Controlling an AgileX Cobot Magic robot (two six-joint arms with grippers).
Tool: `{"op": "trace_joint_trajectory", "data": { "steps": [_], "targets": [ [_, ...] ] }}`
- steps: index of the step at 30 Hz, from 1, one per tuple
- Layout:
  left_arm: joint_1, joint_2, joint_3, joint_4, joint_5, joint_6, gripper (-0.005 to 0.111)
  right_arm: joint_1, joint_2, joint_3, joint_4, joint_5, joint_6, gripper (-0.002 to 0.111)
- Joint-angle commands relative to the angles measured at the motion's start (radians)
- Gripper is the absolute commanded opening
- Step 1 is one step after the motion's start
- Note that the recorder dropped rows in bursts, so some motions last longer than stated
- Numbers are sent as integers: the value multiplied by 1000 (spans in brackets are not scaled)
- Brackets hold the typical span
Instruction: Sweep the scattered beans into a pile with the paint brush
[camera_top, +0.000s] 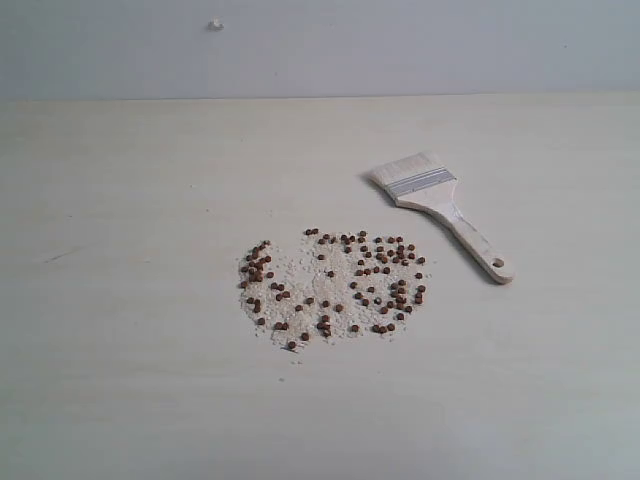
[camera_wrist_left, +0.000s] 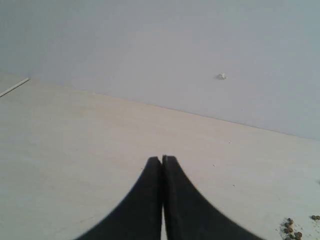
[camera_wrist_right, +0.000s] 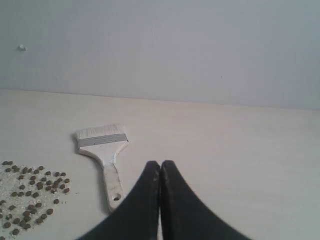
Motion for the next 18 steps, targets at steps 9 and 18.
{"op": "trace_joint_trajectory", "data": {
  "steps": [9,18],
  "targets": [
    [0,-5,2,5,-6,-5,0,1,-6,4,-28,-45,-31,0],
    [-50,-5,2,6,-6,-5,0,1,-6,4,36,-448,108,0]
  ]
}}
